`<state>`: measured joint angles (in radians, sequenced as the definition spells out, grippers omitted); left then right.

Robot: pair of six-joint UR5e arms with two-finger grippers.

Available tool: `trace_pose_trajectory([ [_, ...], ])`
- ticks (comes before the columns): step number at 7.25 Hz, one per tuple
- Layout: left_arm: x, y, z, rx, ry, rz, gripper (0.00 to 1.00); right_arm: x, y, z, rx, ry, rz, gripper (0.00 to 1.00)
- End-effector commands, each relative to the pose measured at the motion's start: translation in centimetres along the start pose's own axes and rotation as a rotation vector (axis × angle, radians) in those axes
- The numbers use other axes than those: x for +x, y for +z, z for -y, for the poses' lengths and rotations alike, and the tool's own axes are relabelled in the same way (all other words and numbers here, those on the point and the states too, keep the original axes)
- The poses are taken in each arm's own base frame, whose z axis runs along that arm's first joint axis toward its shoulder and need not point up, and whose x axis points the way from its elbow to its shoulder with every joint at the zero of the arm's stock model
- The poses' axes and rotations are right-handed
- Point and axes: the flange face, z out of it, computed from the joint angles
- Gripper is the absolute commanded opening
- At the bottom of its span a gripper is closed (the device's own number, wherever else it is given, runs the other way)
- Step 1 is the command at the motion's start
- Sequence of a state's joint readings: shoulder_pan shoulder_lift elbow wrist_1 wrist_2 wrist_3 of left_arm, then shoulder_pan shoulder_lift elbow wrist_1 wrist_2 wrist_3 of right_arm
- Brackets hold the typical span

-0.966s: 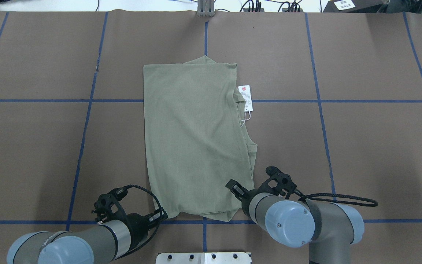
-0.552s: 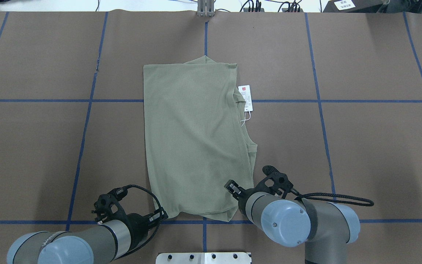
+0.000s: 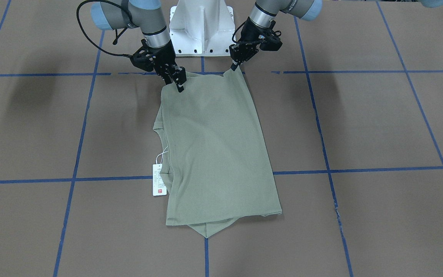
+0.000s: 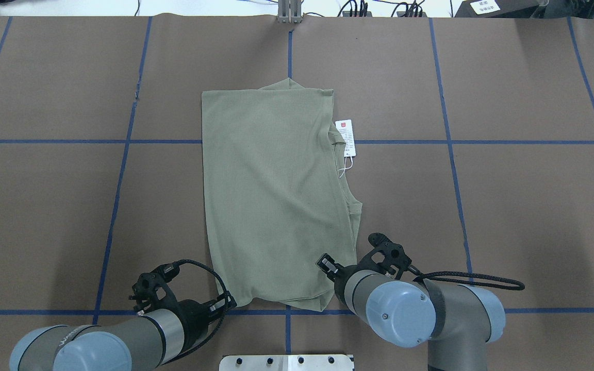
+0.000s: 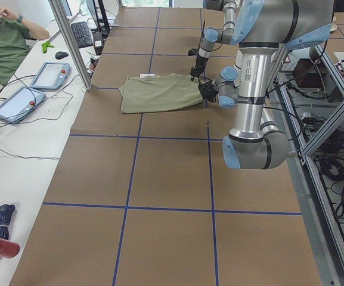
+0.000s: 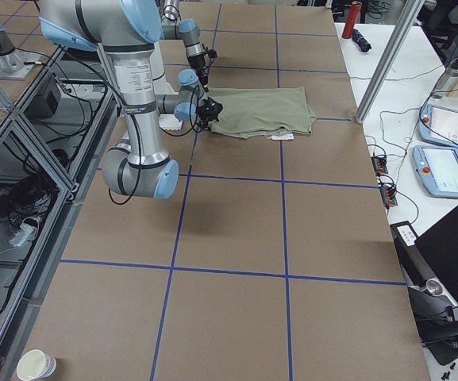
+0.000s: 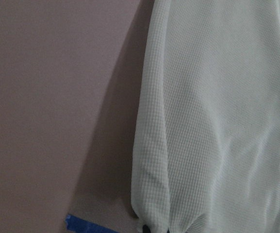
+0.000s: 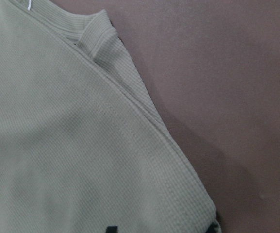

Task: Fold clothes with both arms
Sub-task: 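Grasp the shirt's near edge with both grippers, adjusting the right gripper, then lift the near edge with both grippers and fold it away from the robot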

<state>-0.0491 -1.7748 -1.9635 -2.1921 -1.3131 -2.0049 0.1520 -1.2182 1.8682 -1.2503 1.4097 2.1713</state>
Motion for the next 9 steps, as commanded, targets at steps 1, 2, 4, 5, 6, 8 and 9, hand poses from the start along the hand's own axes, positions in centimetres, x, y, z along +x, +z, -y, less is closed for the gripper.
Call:
trace_pose_trajectory([
  [1, 0.0, 0.0, 0.0, 0.000, 0.000, 0.000, 0.00, -0.3, -0.2, -0.2, -0.004, 0.045, 0.005, 0.00],
  [2, 0.0, 0.0, 0.0, 0.000, 0.000, 0.000, 0.00, -0.2, -0.1, -0.2, -0.003, 0.045, 0.004, 0.00],
  [4, 0.6, -0.3, -0.1, -0.006, -0.002, -0.012, 0.00, -0.6, -0.7, -0.1, -0.008, 0.050, 0.015, 0.00],
  [5, 1.6, -1.9, 0.0, -0.021, 0.001, -0.039, 0.00, -1.5, -2.5, 0.2, -0.021, 0.058, 0.033, 0.00],
  [6, 3.2, -4.7, -0.1, -0.074, 0.028, -0.042, 0.00, -2.4, -6.6, 0.3, -0.013, 0.052, 0.014, 0.00],
  [8, 7.7, -14.6, -0.4, -0.201, 0.023, -0.050, 0.00, -3.4, -17.4, 1.0, -0.072, 0.057, 0.008, 0.00],
  [9, 9.2, -18.4, 1.0, -0.221, 0.017, -0.031, 0.00, -5.0, -21.3, 1.2, -0.095, 0.067, 0.000, 0.00],
])
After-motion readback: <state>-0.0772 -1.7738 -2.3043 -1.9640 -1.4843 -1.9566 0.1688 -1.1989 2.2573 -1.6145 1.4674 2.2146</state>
